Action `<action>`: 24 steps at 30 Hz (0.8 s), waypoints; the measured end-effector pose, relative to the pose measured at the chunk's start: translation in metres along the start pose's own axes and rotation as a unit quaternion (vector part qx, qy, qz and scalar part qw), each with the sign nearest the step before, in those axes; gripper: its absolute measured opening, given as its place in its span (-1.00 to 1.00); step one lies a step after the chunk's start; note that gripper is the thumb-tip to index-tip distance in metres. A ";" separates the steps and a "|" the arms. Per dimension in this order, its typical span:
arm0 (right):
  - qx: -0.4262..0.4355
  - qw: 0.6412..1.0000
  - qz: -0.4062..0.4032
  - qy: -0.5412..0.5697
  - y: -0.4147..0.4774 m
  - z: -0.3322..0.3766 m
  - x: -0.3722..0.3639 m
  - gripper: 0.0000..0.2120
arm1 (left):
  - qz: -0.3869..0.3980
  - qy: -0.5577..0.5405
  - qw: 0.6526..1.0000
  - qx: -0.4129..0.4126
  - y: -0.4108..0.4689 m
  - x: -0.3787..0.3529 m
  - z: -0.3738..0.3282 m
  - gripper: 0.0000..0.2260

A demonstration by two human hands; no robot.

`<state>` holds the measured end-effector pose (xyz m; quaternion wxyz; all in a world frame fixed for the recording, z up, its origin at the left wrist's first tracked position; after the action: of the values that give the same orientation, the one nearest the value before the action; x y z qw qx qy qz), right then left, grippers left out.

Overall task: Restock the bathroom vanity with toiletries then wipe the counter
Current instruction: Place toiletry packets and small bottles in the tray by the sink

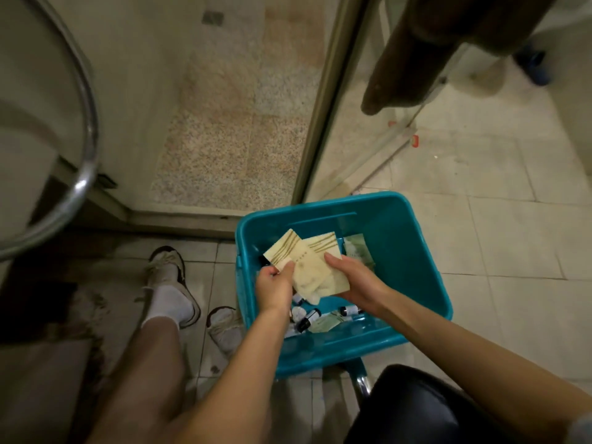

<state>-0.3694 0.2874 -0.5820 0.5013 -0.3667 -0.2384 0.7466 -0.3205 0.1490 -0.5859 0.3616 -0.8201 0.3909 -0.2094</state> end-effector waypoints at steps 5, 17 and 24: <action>0.058 0.998 0.022 -0.015 -0.053 0.036 -0.019 -0.77 | 0.016 -0.048 0.998 -0.035 -0.070 0.014 -0.038 -0.86; 0.195 0.971 0.093 -0.102 -0.186 0.153 -0.140 -0.76 | -0.001 -0.025 0.975 -0.223 -0.227 0.116 -0.184 -0.87; 0.268 0.934 0.204 -0.123 -0.267 0.235 -0.283 -0.72 | -0.050 -0.040 0.937 -0.343 -0.330 0.194 -0.283 -0.86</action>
<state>-0.3366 0.1318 -0.1558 0.3846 -0.1648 -0.0096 0.9082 -0.2186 0.0168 -0.1395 0.0625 -0.9205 0.3827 -0.0475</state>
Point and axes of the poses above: each hand's wrist, its own y-axis towards the middle knuckle, its own x-axis out of the back of the hand, z = x × y, the point moved 9 cm from there along y, towards the middle knuckle, and after that the axes turned 3 degrees about -z, right-handed, at the moved point
